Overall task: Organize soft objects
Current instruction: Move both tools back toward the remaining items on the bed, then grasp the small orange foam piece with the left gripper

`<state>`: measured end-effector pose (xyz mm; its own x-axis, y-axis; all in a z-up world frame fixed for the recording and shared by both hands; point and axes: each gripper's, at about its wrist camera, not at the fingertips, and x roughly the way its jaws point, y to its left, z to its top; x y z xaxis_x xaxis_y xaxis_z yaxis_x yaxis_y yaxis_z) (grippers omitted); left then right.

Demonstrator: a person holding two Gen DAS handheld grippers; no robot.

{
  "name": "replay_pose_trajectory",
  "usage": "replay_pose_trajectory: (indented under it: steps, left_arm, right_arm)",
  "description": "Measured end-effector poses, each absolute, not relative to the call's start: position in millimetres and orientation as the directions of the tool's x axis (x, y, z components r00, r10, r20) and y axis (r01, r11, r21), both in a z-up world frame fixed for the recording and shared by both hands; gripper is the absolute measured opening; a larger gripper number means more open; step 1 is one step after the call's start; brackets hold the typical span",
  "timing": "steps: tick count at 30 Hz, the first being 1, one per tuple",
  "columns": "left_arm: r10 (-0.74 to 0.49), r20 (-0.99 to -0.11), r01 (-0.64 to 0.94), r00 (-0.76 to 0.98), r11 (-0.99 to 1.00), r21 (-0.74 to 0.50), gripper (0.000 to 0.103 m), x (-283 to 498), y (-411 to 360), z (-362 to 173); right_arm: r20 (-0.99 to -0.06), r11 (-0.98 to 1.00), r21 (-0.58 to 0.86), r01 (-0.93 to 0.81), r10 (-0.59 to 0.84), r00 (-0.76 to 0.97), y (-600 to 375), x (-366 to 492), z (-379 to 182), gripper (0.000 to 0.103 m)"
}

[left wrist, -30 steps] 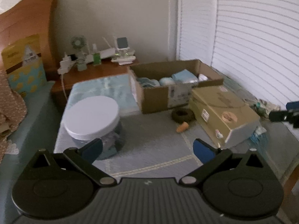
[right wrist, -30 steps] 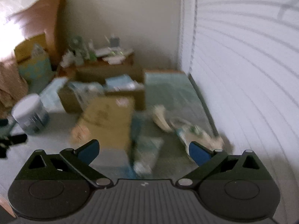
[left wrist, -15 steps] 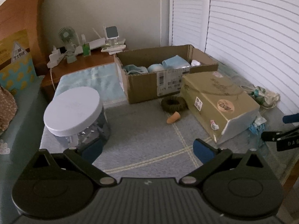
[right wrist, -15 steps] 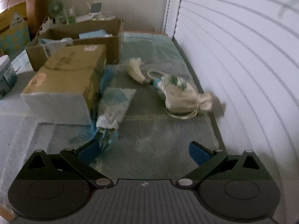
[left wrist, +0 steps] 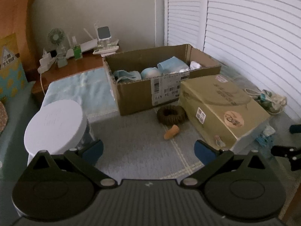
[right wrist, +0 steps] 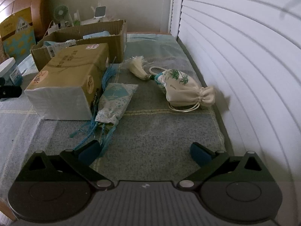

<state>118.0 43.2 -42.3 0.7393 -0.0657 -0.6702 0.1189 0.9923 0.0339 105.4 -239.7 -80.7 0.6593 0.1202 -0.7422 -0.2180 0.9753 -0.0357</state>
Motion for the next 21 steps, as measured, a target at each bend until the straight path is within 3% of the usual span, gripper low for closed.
replay_pose_trajectory:
  steps: [10, 13, 15, 18, 21]
  left_arm:
    - [-0.007, -0.666, 0.043, 0.746, 0.998, 0.037, 0.099, 150, 33, -53]
    - [-0.009, -0.671, 0.036, 0.741, 0.999, 0.025, 0.089, 155, 32, -56]
    - [-0.019, -0.679, 0.029, 0.734, 1.000, 0.003, 0.075, 157, 34, -57]
    - [-0.044, -0.685, 0.026, 0.727, 0.999, -0.036, 0.068, 159, 36, -58]
    - [-0.047, -0.687, 0.028, 0.725, 0.999, -0.038, 0.068, 161, 34, -61]
  right_arm:
    - [-0.733, 0.980, -0.038, -0.197, 0.107, 0.672, -238, 101, -81, 0.103]
    - [-0.735, 0.980, -0.038, -0.196, 0.106, 0.670, -238, 103, -81, 0.103]
    - [-0.736, 0.980, -0.038, -0.197, 0.106, 0.669, -237, 103, -81, 0.103]
    - [-0.736, 0.980, -0.037, -0.198, 0.107, 0.669, -237, 104, -81, 0.103]
    - [-0.736, 0.980, -0.037, -0.197, 0.107, 0.669, -237, 104, -81, 0.103]
